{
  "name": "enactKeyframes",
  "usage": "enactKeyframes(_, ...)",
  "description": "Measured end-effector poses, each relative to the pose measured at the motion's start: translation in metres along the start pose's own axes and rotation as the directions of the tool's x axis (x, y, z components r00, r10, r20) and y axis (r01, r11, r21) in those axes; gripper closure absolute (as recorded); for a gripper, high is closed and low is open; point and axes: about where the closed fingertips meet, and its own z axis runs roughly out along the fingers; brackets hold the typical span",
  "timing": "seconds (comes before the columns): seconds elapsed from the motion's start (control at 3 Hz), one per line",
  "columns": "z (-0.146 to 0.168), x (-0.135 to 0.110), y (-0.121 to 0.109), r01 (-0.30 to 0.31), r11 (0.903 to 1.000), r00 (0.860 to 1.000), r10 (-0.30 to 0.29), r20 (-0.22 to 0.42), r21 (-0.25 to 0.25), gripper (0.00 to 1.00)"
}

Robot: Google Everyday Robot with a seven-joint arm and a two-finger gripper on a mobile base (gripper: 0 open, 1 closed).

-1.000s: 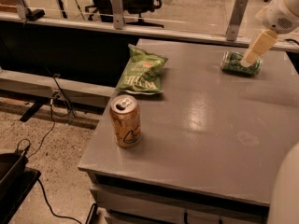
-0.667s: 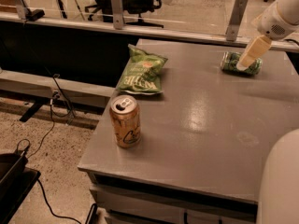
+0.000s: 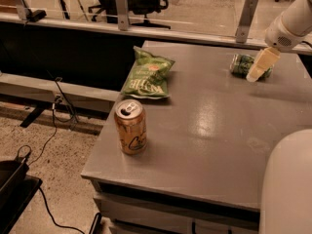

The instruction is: Move green can near green jalapeno chip bag

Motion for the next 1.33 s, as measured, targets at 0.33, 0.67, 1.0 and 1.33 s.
enactKeyframes(0.33, 0.014, 0.016, 0.008, 0.009, 0.9994, 0.998, -0.011, -0.059, -0.033, 0.0)
enactKeyframes(0.67, 0.027, 0.027, 0.016, 0.017, 0.9975, 0.995, -0.024, -0.098, -0.068, 0.18)
enactKeyframes(1.0, 0.031, 0.03, 0.022, 0.042, 0.9955, 0.991, -0.052, -0.123, -0.085, 0.41)
enactKeyframes(1.33, 0.029, 0.027, 0.024, 0.055, 0.9948, 0.991, -0.065, -0.117, -0.086, 0.63)
